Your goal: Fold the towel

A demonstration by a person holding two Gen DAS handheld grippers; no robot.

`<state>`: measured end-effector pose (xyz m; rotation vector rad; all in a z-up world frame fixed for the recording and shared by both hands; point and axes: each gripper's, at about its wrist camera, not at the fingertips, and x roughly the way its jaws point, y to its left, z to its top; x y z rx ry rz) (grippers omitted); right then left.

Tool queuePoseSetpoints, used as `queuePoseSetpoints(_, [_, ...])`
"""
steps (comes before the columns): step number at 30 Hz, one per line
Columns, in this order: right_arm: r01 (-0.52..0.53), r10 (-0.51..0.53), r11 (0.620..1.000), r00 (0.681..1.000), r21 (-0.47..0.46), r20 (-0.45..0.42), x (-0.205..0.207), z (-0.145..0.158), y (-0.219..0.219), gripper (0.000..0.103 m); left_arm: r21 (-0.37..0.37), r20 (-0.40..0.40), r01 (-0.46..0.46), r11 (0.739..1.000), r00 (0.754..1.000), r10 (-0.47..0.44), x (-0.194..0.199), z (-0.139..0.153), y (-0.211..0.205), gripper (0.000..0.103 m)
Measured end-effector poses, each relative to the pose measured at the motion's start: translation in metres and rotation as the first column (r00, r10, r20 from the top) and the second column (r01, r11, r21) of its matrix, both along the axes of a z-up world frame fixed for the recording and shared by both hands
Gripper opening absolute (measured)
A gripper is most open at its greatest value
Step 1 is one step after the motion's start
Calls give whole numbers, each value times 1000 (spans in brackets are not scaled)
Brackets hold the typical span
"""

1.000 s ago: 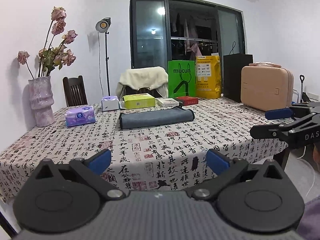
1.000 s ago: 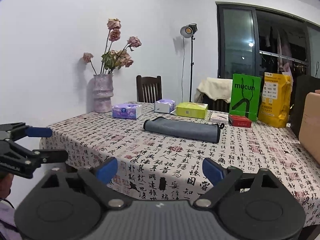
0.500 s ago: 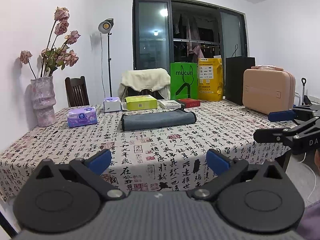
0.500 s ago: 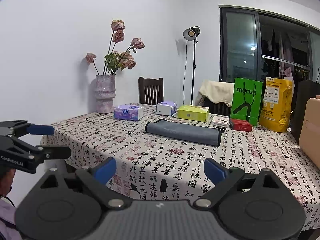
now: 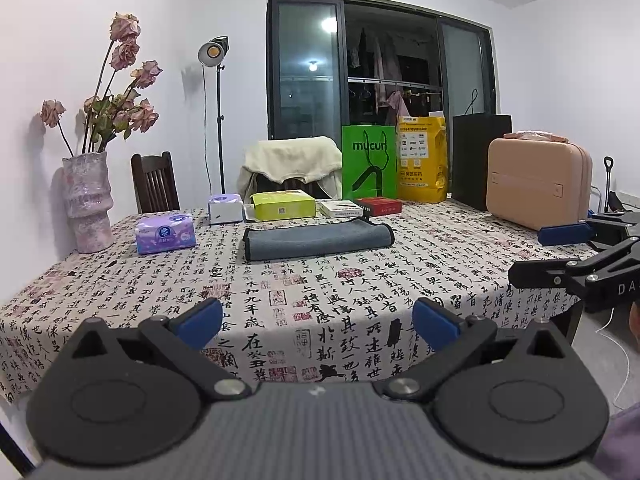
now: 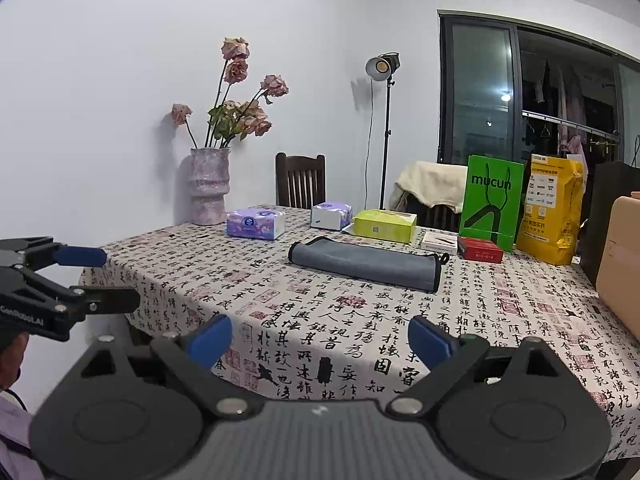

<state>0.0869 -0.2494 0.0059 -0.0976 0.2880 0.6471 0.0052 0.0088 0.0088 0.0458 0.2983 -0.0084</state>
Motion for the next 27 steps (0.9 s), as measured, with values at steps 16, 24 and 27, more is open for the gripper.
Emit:
queuePoseSetpoints(16, [5,-5,1000,1000,3,10,-3,-1,-2,95,0,5,-5,1000,1000,5,1,0,1,103])
queuePoseSetpoints(24, [5,-5,1000,1000,4,9,-3,-1,-2,96,-1,6,-6,1000,1000,6,0,0,1,103])
queuePoseSetpoints(27, [7,-7,1000,1000,5,8,-2,-1,-2,96,-1,6,-7,1000,1000,7,0,0,1,103])
